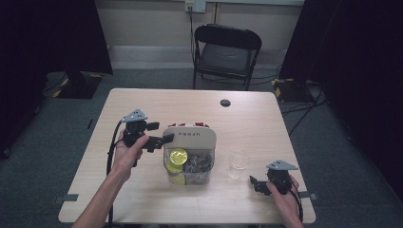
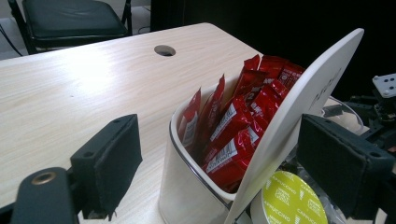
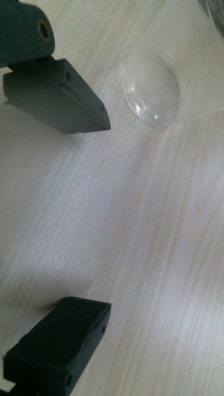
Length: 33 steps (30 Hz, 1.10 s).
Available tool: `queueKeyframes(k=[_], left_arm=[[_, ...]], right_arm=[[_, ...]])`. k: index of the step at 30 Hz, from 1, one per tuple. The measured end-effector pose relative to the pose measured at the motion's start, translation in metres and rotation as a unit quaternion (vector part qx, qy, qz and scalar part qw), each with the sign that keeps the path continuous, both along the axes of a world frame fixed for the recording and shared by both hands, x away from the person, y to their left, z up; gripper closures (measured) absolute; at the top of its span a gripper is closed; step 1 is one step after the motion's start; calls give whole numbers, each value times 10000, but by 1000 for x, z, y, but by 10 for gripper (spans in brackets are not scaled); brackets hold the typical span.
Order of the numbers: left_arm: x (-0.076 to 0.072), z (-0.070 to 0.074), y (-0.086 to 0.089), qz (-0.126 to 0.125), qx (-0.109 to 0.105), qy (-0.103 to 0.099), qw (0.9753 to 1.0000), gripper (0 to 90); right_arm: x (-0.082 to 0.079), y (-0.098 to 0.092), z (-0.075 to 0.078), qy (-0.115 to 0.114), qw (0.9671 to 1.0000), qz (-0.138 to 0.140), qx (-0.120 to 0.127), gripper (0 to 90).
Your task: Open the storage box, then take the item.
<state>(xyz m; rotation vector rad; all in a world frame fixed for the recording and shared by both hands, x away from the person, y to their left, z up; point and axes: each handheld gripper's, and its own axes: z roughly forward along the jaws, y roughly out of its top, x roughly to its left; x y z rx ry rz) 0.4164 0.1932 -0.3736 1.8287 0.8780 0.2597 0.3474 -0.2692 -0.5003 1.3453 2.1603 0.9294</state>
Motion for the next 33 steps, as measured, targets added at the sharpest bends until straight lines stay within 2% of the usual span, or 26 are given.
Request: queueKeyframes(k=[5,13,16,19,22,28,32,33], left_arm=[[-1,2,0,-10,94,-53,9999,156],[3,2,2,-100,0,-8,9999,148],[2,1,1,-102,44,-15,9999,146],[1,1,0,-80,68,-22,9999,152],[1,1,0,-87,99,15,9999,151],[2,1,-2,-104,116,46,9999,145],[2,0,-2,-105,153,42,9998,143],[2,0,-2,-110,154,45,9998,142]], right_arm=[[0,0,0,3,10000,10,4,106],[0,0,2,-41,9999,91,77,149],[-4,1,8,-108,9998,112,142,191],[-6,3,11,-18,9995,185,269,194],[-7,5,16,-9,9992,283,294,210],[-17,6,30,-129,9979,448,447,208],[-21,7,39,-128,9967,591,538,200],[-23,8,41,-190,9963,613,580,204]])
